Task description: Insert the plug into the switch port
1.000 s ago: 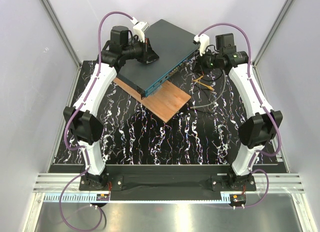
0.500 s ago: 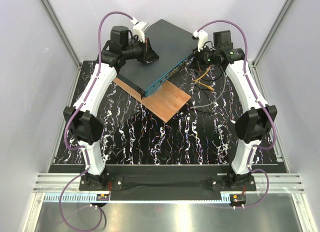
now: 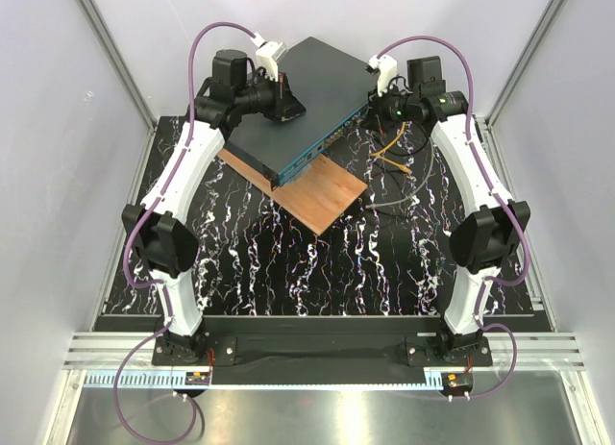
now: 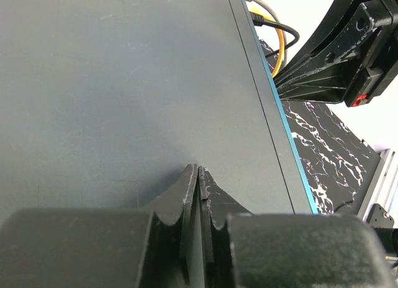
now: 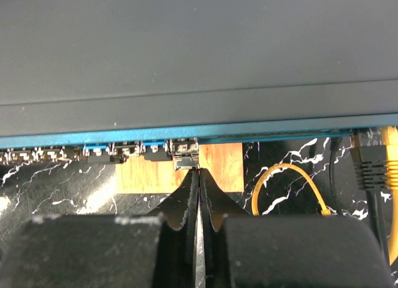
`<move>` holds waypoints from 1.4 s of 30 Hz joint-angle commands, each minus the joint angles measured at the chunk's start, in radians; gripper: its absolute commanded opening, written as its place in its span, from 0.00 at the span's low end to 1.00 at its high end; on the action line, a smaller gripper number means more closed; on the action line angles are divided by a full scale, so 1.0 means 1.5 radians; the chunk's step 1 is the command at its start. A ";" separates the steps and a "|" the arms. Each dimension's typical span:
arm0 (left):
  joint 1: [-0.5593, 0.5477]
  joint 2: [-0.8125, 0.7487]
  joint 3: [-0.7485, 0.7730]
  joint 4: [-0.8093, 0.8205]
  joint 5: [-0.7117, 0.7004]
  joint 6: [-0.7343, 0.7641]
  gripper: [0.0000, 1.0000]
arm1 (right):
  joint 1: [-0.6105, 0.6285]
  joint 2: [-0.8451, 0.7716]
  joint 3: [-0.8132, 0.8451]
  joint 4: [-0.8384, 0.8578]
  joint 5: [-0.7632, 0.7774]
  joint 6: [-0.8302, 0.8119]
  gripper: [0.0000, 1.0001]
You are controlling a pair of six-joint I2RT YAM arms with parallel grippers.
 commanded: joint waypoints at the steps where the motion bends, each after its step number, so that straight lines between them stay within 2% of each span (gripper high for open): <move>1: 0.004 -0.014 -0.012 -0.003 0.006 -0.004 0.10 | 0.012 0.007 0.034 0.040 -0.031 0.023 0.06; 15: 0.004 -0.012 -0.017 -0.002 0.006 -0.003 0.10 | 0.021 0.034 0.061 0.081 -0.046 0.082 0.05; 26: 0.006 -0.016 -0.030 0.004 0.008 -0.007 0.10 | 0.026 0.038 0.043 0.166 -0.028 0.199 0.01; 42: 0.009 -0.026 -0.064 0.014 0.011 -0.006 0.09 | 0.058 0.068 0.083 0.209 -0.014 0.256 0.01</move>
